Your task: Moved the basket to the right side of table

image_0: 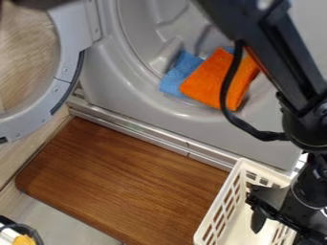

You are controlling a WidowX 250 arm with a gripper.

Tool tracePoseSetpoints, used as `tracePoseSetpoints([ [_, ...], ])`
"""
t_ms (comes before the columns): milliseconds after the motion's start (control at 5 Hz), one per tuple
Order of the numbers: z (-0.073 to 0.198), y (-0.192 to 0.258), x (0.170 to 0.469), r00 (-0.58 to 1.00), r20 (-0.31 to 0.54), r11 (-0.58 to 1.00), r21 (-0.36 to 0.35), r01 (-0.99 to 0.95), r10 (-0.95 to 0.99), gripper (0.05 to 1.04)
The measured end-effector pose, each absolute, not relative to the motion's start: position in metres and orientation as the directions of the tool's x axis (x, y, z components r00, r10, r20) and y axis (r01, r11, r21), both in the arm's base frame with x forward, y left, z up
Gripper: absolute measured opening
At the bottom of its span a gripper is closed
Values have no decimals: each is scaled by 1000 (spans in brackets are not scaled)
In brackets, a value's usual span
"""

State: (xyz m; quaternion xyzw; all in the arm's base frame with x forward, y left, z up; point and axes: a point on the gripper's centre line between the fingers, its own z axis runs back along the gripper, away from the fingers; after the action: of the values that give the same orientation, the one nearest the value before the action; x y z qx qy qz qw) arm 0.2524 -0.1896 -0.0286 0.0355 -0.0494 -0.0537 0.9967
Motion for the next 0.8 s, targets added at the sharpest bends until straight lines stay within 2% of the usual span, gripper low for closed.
tracePoseSetpoints([
  [200,-18,-192,254,984,131,992,48,118,-123,1009],
  [600,27,-184,246,963,250,993,-25,114,-104,999],
  [800,40,-177,241,953,279,991,-40,130,-114,1000],
])
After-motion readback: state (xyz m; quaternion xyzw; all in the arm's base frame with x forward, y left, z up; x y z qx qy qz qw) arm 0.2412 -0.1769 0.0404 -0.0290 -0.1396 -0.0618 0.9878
